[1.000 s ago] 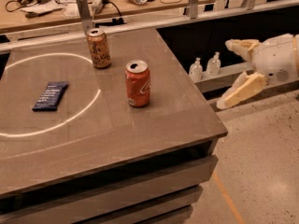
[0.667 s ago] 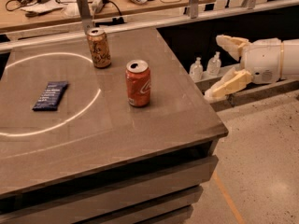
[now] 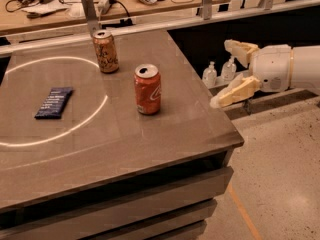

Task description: Knock coke can over

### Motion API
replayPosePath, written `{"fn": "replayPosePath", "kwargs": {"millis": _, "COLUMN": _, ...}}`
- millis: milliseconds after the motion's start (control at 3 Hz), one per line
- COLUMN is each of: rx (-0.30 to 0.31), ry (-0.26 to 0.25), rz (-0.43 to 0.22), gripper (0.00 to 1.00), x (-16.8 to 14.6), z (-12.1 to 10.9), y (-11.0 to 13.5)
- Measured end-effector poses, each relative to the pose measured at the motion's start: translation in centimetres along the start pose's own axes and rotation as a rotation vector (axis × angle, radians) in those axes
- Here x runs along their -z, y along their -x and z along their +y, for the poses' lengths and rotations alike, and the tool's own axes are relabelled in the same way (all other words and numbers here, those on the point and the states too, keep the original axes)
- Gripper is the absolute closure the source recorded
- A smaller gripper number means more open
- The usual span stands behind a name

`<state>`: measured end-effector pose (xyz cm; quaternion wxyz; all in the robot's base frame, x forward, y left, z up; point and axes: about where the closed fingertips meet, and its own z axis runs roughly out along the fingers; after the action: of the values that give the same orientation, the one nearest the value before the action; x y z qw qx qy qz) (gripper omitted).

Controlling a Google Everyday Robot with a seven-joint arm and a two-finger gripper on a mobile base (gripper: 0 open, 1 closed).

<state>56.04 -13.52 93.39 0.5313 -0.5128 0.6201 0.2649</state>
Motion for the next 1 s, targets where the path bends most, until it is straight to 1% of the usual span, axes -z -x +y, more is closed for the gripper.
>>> {"fn": "replayPosePath", "kwargs": {"millis": 333, "rx": -0.012, "ry": 0.012, "rz": -0.057, "gripper": 0.0, "x": -2.2, "z": 0.5, "y": 0.6}}
{"fn": "replayPosePath", "kwargs": {"millis": 667, "rx": -0.031, "ry": 0.075, "rz": -0.11, "gripper": 0.0, "x": -5.7, "z": 2.1, "y": 1.4}}
{"fn": "replayPosePath", "kwargs": {"millis": 1000, "rx": -0.083, "ry": 0.125, "rz": -0.129, "gripper": 0.0, "x": -9.4, "z": 4.8, "y": 1.7}}
